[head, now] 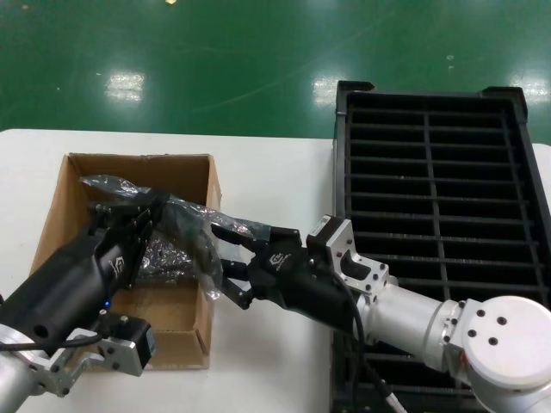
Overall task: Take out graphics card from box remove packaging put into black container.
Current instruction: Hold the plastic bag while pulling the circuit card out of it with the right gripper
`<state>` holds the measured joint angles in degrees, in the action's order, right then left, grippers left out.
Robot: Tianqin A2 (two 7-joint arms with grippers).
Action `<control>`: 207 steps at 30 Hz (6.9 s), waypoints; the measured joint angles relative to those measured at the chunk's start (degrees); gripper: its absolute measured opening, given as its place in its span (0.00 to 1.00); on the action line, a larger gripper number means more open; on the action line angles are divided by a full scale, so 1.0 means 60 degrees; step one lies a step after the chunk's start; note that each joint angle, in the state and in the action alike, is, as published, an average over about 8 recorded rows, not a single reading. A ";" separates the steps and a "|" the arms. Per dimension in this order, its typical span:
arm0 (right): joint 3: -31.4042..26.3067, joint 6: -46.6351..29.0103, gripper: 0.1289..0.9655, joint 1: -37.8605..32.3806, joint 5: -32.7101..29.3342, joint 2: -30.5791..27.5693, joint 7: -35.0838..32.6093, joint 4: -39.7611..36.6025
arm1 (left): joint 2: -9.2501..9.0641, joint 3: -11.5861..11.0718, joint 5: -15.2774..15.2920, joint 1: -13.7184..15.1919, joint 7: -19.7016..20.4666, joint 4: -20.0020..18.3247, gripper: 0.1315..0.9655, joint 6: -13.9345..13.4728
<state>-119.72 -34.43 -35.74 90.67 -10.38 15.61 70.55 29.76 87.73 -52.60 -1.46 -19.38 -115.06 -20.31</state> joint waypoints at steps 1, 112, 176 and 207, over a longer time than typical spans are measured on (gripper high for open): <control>-0.0002 0.0034 0.26 -0.0010 -0.0017 0.0035 0.0017 -0.0035 | 0.0000 0.0000 0.0000 0.0000 0.0000 0.0000 0.01 0.0000; 0.2758 0.0296 0.07 0.3424 0.1563 -0.2778 -0.6902 0.3795 | -0.0001 -0.0001 -0.0001 0.0000 -0.0002 0.0000 0.04 -0.0001; 0.2659 0.0341 0.07 0.3095 0.1542 -0.2009 -0.8989 0.3261 | -0.0665 -0.0257 0.0769 0.0706 0.2369 -0.0330 0.62 -0.2690; 0.2983 -0.0518 0.07 0.3686 0.2193 -0.1776 -1.0571 0.3748 | -0.1027 -0.0636 0.1441 0.0791 0.2691 -0.0216 0.88 -0.3077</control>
<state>-101.82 -37.54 -13.62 103.83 -21.04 -47.81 93.04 23.59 83.91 -43.95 3.29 -3.23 -116.36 -38.77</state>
